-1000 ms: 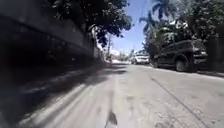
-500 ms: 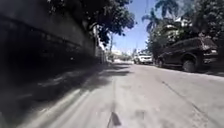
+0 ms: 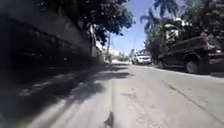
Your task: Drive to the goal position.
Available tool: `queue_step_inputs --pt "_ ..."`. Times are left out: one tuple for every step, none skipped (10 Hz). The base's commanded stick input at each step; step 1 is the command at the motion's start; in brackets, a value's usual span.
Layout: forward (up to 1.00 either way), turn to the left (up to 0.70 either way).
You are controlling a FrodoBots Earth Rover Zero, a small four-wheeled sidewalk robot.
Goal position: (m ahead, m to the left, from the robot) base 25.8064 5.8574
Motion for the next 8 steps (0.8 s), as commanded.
queue_step_inputs --pt "1.0 0.0" --pt "1.0 0.0" --pt "1.0 -0.02" --pt "1.0 -0.02" --pt "1.0 -0.02" --pt "1.0 -0.02" --pt "1.0 -0.02" --pt "1.0 -0.02"
